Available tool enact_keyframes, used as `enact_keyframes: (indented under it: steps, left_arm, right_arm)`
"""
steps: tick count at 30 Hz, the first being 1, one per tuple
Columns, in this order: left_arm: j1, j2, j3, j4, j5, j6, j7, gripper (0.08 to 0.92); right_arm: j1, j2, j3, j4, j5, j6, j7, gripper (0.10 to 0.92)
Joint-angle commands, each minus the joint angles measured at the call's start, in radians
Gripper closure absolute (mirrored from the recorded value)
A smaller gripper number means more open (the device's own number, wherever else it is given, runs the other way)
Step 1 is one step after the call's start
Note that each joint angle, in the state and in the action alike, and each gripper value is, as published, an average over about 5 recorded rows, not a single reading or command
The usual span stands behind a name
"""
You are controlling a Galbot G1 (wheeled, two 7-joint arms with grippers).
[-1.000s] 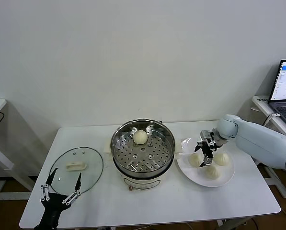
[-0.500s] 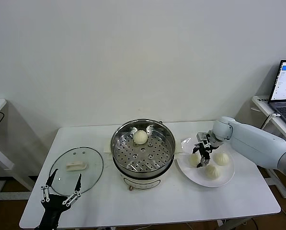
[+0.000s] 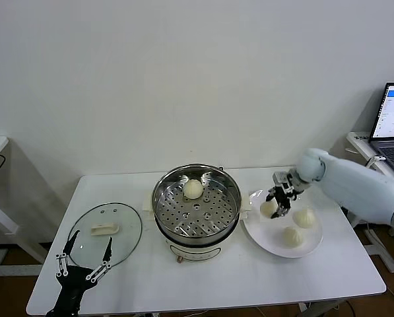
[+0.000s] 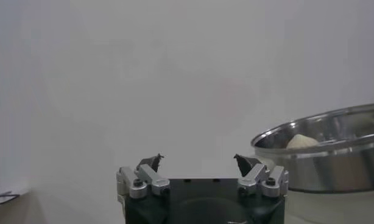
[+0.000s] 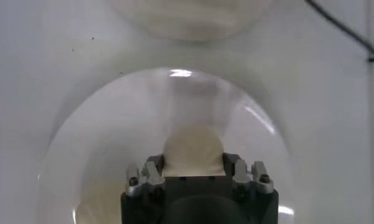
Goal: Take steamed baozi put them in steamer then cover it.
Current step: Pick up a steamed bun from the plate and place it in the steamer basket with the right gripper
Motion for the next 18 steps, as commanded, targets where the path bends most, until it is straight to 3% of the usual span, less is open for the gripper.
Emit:
enact_keyframes:
  steps: [1,7,18]
  left_arm:
    - [-0.009,0.002,-0.001,-0.001,0.014,-0.002,-0.002,0.177]
    - [-0.014,0.003,-0.007,0.003,0.02,-0.007,-0.004,0.177]
    - [-0.018,-0.006,0.0,0.002,0.02,-0.011,-0.006,0.177]
  right_arm:
    - [0.378,0.093,-0.116,0.126,0.129,0.001,-0.168,0.386]
    - [0.499,0.247,-0.236,0.201,0.299,-0.061,-0.144,0.385]
    - [0.452,0.478,-0.367,0.19,0.46,-0.192,0.008,0.385]
